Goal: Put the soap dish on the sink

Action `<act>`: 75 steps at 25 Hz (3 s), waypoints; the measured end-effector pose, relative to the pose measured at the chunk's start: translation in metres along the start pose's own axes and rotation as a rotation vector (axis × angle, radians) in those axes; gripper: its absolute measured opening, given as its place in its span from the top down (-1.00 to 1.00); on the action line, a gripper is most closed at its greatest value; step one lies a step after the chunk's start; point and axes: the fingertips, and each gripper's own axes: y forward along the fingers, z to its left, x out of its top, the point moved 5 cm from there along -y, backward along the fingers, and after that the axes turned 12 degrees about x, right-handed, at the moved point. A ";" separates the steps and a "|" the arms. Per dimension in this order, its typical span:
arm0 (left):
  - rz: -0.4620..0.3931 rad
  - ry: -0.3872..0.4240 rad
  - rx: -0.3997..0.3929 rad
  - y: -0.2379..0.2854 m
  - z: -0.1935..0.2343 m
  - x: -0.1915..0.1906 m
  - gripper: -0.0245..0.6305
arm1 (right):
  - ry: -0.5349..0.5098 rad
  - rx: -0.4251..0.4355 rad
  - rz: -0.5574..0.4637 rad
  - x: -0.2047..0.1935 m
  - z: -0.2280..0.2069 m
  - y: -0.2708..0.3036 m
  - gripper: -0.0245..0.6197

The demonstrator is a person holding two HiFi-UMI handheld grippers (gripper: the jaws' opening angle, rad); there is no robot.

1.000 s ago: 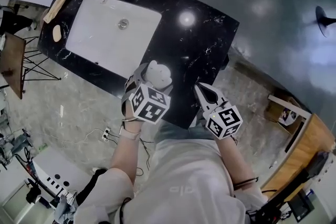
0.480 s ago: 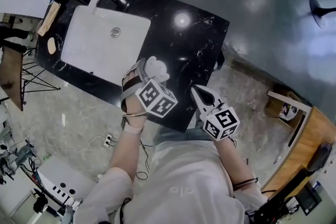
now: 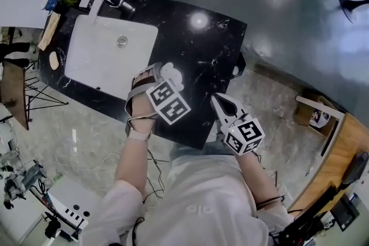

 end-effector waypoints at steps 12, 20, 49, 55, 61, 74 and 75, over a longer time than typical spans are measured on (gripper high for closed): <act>0.017 0.041 -0.212 0.018 0.011 0.007 -0.68 | 0.037 0.005 -0.004 -0.005 -0.003 0.009 0.86; -0.003 0.059 -0.175 0.015 0.012 0.007 -0.71 | 0.040 -0.003 -0.017 -0.003 -0.004 0.009 0.86; -0.250 -0.294 0.010 -0.100 0.043 -0.011 -0.70 | -0.046 0.093 -0.026 0.028 0.042 0.022 0.86; -0.269 -0.441 0.066 -0.128 0.041 -0.050 -0.70 | -0.095 0.166 0.016 0.036 0.067 0.038 0.86; -0.287 -0.639 0.106 -0.156 0.028 -0.105 -0.70 | -0.152 0.280 0.079 0.038 0.108 0.065 0.86; -0.259 -1.072 0.212 -0.212 -0.037 -0.223 -0.70 | -0.269 0.591 0.256 0.011 0.218 0.115 0.86; -0.268 -1.104 0.214 -0.215 -0.043 -0.228 -0.70 | -0.275 0.610 0.268 0.008 0.226 0.116 0.86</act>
